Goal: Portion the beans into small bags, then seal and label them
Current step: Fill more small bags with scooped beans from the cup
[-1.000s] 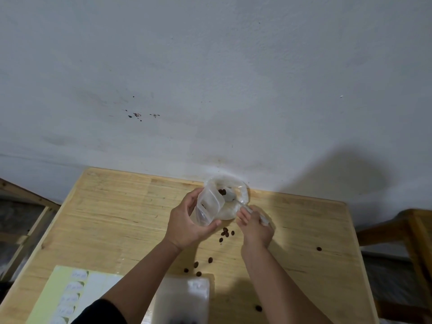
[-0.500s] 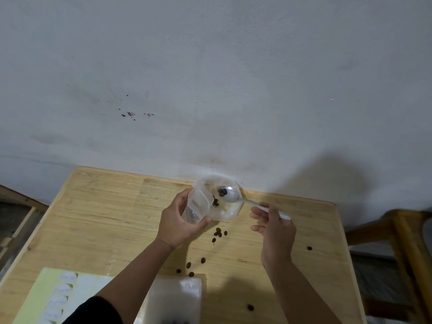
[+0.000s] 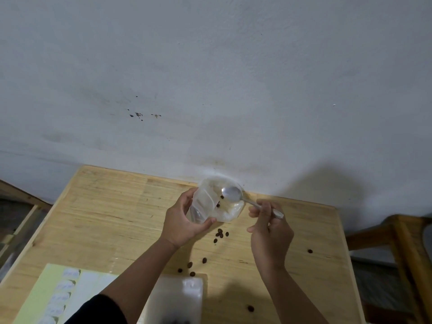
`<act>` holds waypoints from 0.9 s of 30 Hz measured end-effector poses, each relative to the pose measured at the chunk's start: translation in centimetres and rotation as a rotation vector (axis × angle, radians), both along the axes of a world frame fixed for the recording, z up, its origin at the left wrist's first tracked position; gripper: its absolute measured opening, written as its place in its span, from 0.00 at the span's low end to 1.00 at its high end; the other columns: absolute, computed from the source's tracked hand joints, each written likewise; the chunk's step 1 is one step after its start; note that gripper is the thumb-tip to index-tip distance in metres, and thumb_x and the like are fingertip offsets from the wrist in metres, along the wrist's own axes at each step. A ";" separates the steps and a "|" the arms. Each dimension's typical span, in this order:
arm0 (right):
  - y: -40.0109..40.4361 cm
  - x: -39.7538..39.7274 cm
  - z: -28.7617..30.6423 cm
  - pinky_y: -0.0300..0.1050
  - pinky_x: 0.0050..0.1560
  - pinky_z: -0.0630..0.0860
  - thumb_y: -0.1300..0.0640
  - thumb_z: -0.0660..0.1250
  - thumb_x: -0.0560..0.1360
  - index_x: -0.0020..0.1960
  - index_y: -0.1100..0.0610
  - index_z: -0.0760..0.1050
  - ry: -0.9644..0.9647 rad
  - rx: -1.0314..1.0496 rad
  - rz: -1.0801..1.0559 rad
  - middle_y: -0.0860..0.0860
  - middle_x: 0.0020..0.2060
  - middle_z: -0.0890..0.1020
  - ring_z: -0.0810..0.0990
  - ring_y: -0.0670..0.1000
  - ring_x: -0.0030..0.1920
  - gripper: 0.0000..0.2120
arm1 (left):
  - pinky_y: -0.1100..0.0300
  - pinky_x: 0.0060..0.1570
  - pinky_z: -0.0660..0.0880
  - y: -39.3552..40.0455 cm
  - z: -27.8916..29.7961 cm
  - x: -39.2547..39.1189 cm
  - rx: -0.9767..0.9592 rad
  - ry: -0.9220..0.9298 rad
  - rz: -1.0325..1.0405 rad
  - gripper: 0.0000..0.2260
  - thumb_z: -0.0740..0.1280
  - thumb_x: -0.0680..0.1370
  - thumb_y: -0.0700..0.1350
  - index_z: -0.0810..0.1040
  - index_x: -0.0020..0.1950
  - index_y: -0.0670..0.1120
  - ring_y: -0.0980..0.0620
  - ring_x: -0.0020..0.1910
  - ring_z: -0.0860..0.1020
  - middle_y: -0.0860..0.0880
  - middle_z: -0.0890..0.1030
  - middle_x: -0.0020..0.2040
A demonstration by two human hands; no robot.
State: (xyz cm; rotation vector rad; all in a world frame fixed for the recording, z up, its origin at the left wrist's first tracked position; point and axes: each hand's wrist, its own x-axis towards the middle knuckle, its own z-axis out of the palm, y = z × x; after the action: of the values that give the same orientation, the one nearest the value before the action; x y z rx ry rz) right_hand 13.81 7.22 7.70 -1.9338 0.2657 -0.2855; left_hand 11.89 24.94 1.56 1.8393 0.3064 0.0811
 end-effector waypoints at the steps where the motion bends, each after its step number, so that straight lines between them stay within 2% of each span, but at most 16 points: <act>1: 0.0 0.0 -0.8 0.48 0.37 0.80 0.54 0.56 0.80 0.43 0.49 0.75 0.042 -0.040 -0.003 0.41 0.32 0.82 0.81 0.42 0.35 0.11 | 0.66 0.59 0.73 0.0 0.0 0.0 -0.002 -0.003 -0.002 0.42 0.78 0.58 0.60 0.69 0.67 0.49 0.60 0.61 0.75 0.54 0.78 0.61; 2: 0.0 0.0 -1.6 0.52 0.38 0.80 0.56 0.56 0.80 0.43 0.50 0.75 0.074 -0.071 0.003 0.41 0.29 0.80 0.81 0.39 0.37 0.12 | 0.64 0.59 0.74 0.0 0.1 0.0 -0.002 -0.006 -0.004 0.42 0.78 0.58 0.60 0.69 0.68 0.49 0.59 0.61 0.75 0.54 0.78 0.61; 4: 0.0 0.1 -3.1 0.51 0.39 0.80 0.57 0.54 0.80 0.44 0.54 0.76 0.088 -0.134 0.021 0.41 0.30 0.80 0.81 0.41 0.36 0.13 | 0.62 0.60 0.74 0.2 0.1 0.0 -0.003 -0.012 -0.004 0.42 0.78 0.58 0.59 0.69 0.68 0.49 0.60 0.62 0.75 0.54 0.78 0.61; 7: 0.4 0.2 -4.5 0.31 0.36 0.71 0.58 0.54 0.80 0.45 0.60 0.77 0.066 -0.191 0.022 0.50 0.35 0.84 0.83 0.48 0.37 0.15 | 0.62 0.60 0.73 0.3 0.2 0.0 -0.006 -0.018 -0.007 0.41 0.78 0.58 0.59 0.69 0.67 0.50 0.60 0.62 0.75 0.54 0.77 0.61; 9: 0.8 0.4 -5.0 0.22 0.35 0.65 0.56 0.53 0.80 0.46 0.61 0.78 0.059 -0.204 0.000 0.52 0.36 0.85 0.81 0.47 0.36 0.16 | 0.64 0.60 0.73 0.2 0.4 0.0 -0.003 -0.026 -0.015 0.40 0.78 0.58 0.59 0.69 0.67 0.52 0.60 0.62 0.75 0.54 0.77 0.61; 10: 1.1 0.5 -5.3 0.23 0.36 0.67 0.58 0.54 0.80 0.46 0.62 0.78 0.071 -0.187 -0.017 0.53 0.37 0.85 0.81 0.47 0.36 0.15 | 0.65 0.60 0.73 0.1 0.4 0.0 -0.001 -0.030 -0.017 0.40 0.78 0.58 0.60 0.68 0.66 0.53 0.60 0.62 0.75 0.54 0.77 0.61; 13: 2.0 1.1 -5.5 0.43 0.41 0.79 0.60 0.56 0.80 0.46 0.62 0.78 0.129 -0.068 -0.085 0.54 0.38 0.85 0.83 0.50 0.38 0.12 | 0.66 0.60 0.72 0.0 0.8 -0.1 0.020 -0.049 -0.019 0.37 0.77 0.58 0.60 0.68 0.64 0.56 0.61 0.61 0.75 0.55 0.77 0.61; 15: 2.4 1.6 -5.7 0.50 0.38 0.81 0.60 0.56 0.80 0.46 0.60 0.77 0.225 0.050 -0.133 0.55 0.40 0.84 0.82 0.49 0.37 0.12 | 0.66 0.60 0.72 0.0 0.9 0.0 0.028 -0.057 -0.027 0.36 0.77 0.59 0.59 0.67 0.64 0.59 0.61 0.61 0.75 0.55 0.77 0.61; 18: 2.6 2.3 -6.0 0.39 0.30 0.80 0.59 0.57 0.80 0.49 0.61 0.77 0.399 0.381 -0.203 0.54 0.42 0.84 0.83 0.51 0.41 0.11 | 0.66 0.60 0.72 0.1 0.8 -0.1 0.030 -0.051 -0.032 0.36 0.77 0.59 0.60 0.66 0.64 0.60 0.62 0.61 0.75 0.55 0.77 0.61; 20: 2.5 2.5 -5.9 0.38 0.31 0.80 0.58 0.58 0.80 0.49 0.59 0.77 0.471 0.542 -0.196 0.54 0.41 0.83 0.84 0.52 0.42 0.10 | 0.65 0.61 0.72 0.3 0.7 -0.1 0.028 -0.043 -0.029 0.38 0.77 0.59 0.60 0.67 0.65 0.57 0.62 0.62 0.75 0.54 0.77 0.62; 23: 1.9 2.7 -5.6 0.41 0.34 0.80 0.57 0.59 0.80 0.47 0.58 0.78 0.506 0.606 -0.177 0.53 0.40 0.83 0.83 0.51 0.43 0.10 | 0.65 0.60 0.72 0.7 0.5 -0.2 0.030 -0.033 -0.017 0.38 0.77 0.58 0.60 0.67 0.65 0.57 0.62 0.61 0.75 0.55 0.77 0.61; 25: 1.5 2.8 -5.2 0.41 0.33 0.78 0.57 0.58 0.80 0.46 0.58 0.78 0.517 0.636 -0.193 0.54 0.41 0.84 0.83 0.51 0.42 0.11 | 0.67 0.59 0.72 0.9 0.4 -0.2 0.032 -0.024 -0.013 0.37 0.77 0.58 0.61 0.67 0.63 0.59 0.63 0.61 0.75 0.55 0.77 0.61; 27: 1.0 2.8 -4.8 0.39 0.31 0.77 0.57 0.57 0.80 0.47 0.59 0.78 0.525 0.646 -0.203 0.54 0.41 0.84 0.83 0.50 0.41 0.11 | 0.64 0.60 0.73 1.0 0.1 -0.3 0.027 -0.011 -0.005 0.38 0.77 0.58 0.61 0.67 0.65 0.56 0.61 0.61 0.75 0.54 0.77 0.62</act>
State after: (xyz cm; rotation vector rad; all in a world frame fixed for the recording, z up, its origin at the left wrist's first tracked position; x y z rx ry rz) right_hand 16.61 8.26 2.87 -1.3069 0.7989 0.1754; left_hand 11.57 25.89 1.66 1.8658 0.2938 0.0923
